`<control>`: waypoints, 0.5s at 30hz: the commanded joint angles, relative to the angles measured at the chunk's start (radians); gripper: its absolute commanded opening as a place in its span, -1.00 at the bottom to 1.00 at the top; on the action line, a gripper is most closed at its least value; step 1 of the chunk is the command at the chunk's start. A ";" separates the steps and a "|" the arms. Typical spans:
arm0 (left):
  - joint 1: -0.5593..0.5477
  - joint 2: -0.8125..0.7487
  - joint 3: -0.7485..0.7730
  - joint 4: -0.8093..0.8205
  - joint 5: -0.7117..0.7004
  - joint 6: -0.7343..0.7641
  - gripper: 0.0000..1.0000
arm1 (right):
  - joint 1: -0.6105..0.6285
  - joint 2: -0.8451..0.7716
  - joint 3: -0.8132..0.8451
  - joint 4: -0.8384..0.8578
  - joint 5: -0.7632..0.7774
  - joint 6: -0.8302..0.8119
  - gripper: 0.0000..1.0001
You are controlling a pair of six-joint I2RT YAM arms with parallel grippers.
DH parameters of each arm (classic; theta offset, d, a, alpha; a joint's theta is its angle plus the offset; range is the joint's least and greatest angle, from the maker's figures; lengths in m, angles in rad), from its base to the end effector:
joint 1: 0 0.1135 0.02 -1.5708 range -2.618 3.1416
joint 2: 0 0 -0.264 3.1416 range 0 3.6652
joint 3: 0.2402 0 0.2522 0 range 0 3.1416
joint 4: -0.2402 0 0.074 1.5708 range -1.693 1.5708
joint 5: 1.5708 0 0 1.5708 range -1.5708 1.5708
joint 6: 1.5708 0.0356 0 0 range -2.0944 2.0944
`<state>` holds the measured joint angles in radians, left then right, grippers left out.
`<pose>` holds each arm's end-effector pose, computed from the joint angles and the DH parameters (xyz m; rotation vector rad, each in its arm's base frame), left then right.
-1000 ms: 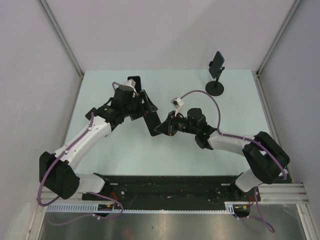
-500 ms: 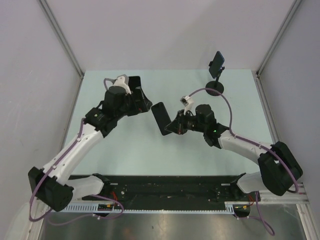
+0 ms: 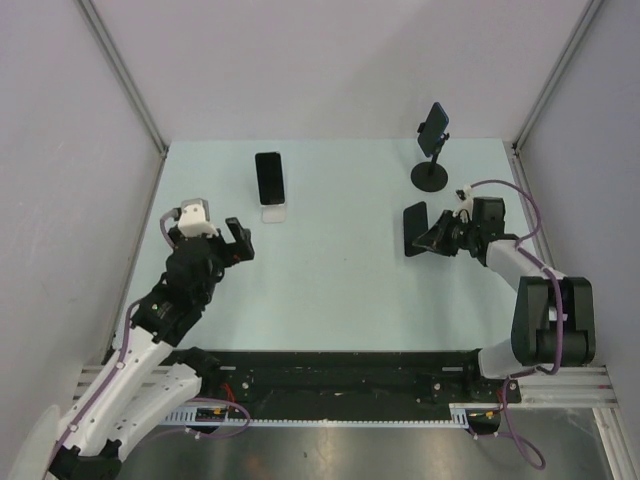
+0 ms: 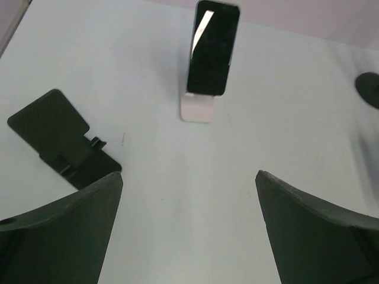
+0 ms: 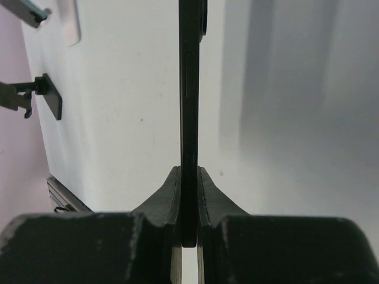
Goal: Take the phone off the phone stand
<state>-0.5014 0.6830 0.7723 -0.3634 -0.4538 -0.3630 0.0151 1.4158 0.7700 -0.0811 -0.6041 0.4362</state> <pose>0.1442 -0.0612 0.3330 -0.1889 1.8109 -0.1931 0.2878 0.0246 0.2062 0.1653 2.3052 0.9250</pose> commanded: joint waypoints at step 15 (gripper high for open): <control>0.001 -0.060 -0.154 0.161 -0.033 0.127 1.00 | -0.294 0.451 0.274 -0.308 -0.233 -0.353 -1.00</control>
<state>-0.5014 0.6388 0.6273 -0.2600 -0.4984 -0.2523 -0.2588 1.7931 0.9932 -0.3157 -0.7635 0.1818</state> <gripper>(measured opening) 0.996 0.099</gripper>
